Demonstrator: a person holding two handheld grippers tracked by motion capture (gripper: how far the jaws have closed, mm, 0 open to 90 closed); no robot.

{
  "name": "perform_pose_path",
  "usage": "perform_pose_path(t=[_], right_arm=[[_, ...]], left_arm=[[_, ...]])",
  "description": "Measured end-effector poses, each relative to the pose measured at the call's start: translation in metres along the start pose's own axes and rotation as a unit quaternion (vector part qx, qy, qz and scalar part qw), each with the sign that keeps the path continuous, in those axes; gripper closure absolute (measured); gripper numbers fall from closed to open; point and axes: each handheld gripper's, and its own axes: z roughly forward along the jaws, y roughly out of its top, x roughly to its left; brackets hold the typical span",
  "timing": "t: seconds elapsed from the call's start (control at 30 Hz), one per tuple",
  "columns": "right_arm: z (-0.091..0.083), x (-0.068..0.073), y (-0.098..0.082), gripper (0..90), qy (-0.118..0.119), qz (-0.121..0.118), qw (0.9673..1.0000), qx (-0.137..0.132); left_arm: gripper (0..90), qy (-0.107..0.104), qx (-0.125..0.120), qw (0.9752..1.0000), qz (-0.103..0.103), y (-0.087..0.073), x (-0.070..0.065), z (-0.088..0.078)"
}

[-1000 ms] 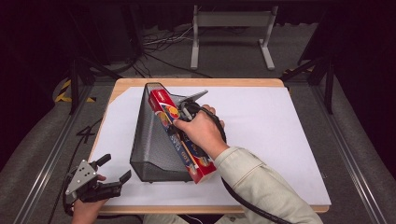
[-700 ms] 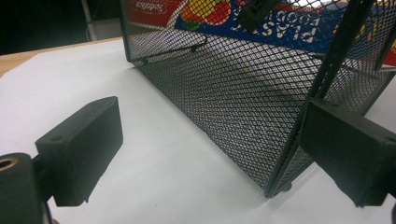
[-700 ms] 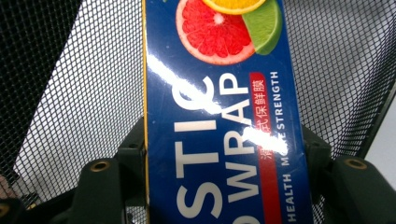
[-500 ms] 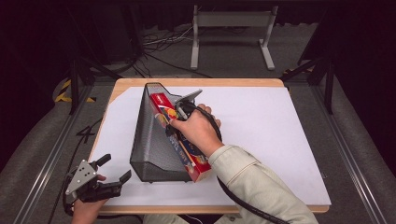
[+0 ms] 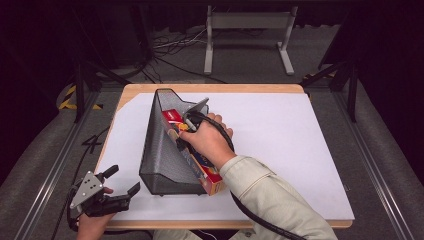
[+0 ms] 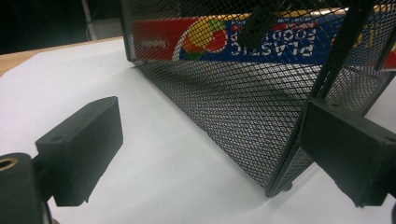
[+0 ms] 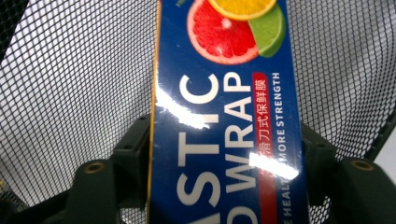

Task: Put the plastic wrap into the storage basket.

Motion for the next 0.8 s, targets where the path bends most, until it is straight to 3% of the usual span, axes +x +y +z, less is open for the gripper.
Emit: perform_pose_path(t=[0.13,0.23,0.5,0.53,0.57,0.63,0.8], right_arm=[[-0.008,0.004,-0.001,22.9,0.002,-0.031,0.9986,-0.043],[-0.013,0.006,-0.003,19.8,0.003,-0.037,0.9982,-0.047],[-0.033,0.002,-0.01,18.9,0.028,-0.061,0.9937,-0.09],[-0.04,0.002,-0.011,18.9,0.034,-0.07,0.9912,-0.108],[-0.051,0.002,-0.013,18.9,0.039,-0.085,0.9867,-0.133],[-0.06,0.002,-0.014,18.9,0.042,-0.098,0.9826,-0.152],[-0.08,-0.002,-0.022,16.1,0.067,-0.132,0.9676,-0.205]], left_arm=[[7.1,-0.001,-0.001,1.0,0.0,0.0,0.0,0.001],[7.1,-0.002,0.0,1.0,0.001,0.001,0.0,0.002],[7.1,-0.001,-0.001,1.0,0.001,0.001,0.0,0.002],[7.1,-0.001,0.001,1.0,0.0,0.001,0.0,0.002],[7.1,0.0,0.001,1.0,0.001,0.0,0.0,0.001],[7.1,0.002,0.0,1.0,0.0,0.0,0.0,0.001],[7.1,0.002,0.001,1.0,0.002,0.001,-0.001,0.001]])
